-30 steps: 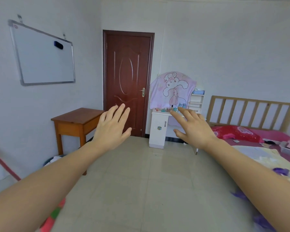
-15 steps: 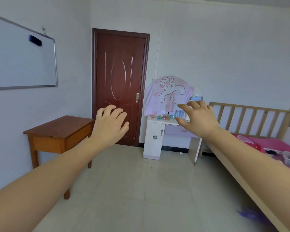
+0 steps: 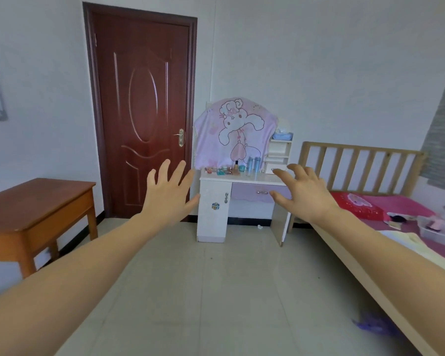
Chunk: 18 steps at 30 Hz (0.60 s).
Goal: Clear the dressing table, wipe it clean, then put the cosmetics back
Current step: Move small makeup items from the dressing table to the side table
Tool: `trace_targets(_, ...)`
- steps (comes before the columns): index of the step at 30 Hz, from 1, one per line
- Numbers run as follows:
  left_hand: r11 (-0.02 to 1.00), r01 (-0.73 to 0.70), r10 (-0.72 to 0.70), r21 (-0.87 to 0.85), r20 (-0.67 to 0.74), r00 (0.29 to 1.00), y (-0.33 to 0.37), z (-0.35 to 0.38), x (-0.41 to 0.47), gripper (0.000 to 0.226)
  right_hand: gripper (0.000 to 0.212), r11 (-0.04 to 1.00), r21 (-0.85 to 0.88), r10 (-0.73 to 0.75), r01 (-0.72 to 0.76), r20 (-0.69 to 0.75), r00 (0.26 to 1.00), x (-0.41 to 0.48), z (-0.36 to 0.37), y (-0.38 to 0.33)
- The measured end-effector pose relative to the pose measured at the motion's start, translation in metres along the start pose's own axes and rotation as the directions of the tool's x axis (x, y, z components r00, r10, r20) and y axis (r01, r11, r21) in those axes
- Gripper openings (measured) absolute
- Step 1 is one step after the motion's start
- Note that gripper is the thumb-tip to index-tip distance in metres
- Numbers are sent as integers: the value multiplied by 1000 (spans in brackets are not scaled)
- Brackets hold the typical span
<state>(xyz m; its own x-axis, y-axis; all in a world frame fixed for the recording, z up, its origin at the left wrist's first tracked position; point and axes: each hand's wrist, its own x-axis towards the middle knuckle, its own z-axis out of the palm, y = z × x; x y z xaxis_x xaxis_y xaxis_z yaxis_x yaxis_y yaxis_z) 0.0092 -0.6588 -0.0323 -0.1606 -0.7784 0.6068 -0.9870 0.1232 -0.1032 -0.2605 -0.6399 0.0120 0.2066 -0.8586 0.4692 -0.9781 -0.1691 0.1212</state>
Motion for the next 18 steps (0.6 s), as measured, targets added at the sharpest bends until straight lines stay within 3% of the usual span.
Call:
trace_targets(4, 1000, 4, -4, -4, -38, 999, 8, 33, 63, 65, 58, 999, -6, -46, 46, 19, 999, 62, 32, 26)
trace_targets(9, 999, -34, 36, 35, -30, 999, 5, 92, 109, 50, 56, 994, 62, -90, 85, 80, 993, 138, 96, 34)
trace_targets(18, 996, 77, -77, 43, -7, 997, -73, 197, 199, 51, 55, 986, 76, -154, 147, 96, 983, 273, 192, 15)
